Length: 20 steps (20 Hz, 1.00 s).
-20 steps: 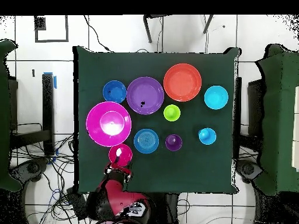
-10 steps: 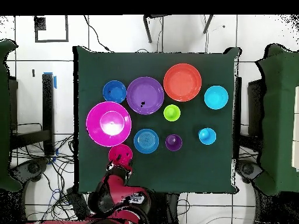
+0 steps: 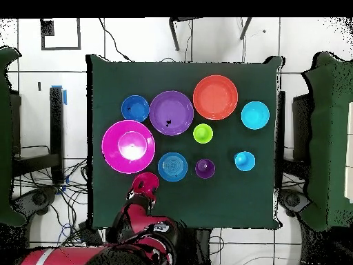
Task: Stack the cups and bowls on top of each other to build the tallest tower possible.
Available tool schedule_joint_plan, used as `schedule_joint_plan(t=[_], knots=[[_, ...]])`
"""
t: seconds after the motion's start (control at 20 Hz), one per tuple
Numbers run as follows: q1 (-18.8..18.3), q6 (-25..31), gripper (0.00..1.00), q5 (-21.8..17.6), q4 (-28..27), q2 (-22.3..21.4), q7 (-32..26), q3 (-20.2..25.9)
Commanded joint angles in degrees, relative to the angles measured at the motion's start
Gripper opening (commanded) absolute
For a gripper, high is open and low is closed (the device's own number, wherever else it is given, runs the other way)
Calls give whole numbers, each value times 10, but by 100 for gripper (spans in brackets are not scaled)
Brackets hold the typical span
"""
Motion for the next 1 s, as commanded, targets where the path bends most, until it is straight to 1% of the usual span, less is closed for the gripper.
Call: schedule_joint_plan(t=[0.05,0.2,0.35,0.45,0.65,0.7,0.8,0.9,1.0], knots=[[-13,-1,100,23,-78,39,106,75],[-5,2,100,30,-70,28,106,69],[0,16,100,32,-40,-6,109,63],[5,40,100,32,-8,-48,109,57],[14,116,100,36,63,-157,103,47],[15,137,100,37,75,-183,99,45],[29,171,100,48,88,-223,88,28],[30,202,100,49,94,-250,82,24],[30,215,100,47,93,-262,78,18]])
